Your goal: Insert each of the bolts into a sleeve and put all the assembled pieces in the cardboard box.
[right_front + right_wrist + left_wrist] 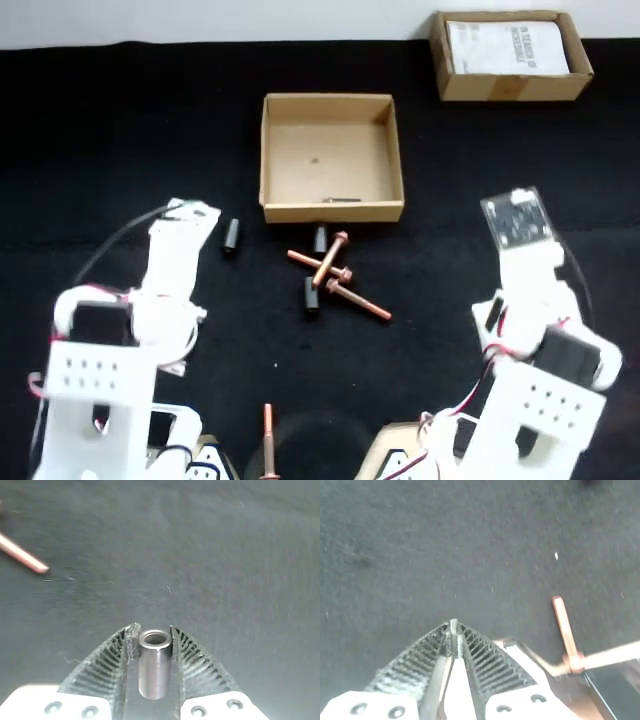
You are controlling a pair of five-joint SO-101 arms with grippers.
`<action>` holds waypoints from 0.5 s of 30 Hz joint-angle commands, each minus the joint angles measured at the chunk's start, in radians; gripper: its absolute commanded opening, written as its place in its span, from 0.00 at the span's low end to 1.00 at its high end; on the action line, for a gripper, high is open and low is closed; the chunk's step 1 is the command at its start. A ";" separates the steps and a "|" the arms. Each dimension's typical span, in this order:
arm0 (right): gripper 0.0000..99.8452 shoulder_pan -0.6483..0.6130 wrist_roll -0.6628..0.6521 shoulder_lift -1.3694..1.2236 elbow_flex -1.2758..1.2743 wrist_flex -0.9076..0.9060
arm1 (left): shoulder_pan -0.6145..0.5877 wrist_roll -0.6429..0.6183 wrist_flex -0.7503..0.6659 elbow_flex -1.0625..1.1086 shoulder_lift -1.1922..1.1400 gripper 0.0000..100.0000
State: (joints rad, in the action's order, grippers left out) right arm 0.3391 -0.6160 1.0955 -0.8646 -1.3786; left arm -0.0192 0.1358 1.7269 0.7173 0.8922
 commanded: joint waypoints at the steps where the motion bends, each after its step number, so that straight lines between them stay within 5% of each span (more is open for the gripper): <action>1: 0.01 0.122 0.009 0.159 -0.203 0.140 | 0.019 0.005 0.049 -0.105 -0.200 0.01; 7: 0.01 0.303 -0.006 0.320 -0.409 0.346 | 0.116 0.133 0.048 -0.082 -0.601 0.01; 15: 0.01 0.386 -0.091 0.354 -0.533 0.473 | 0.332 0.264 0.048 -0.213 -1.171 0.01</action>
State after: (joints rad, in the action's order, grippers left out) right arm 0.6966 -0.6820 1.4331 -1.3863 -0.9567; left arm 0.2248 0.3399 1.7622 0.5746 -0.1112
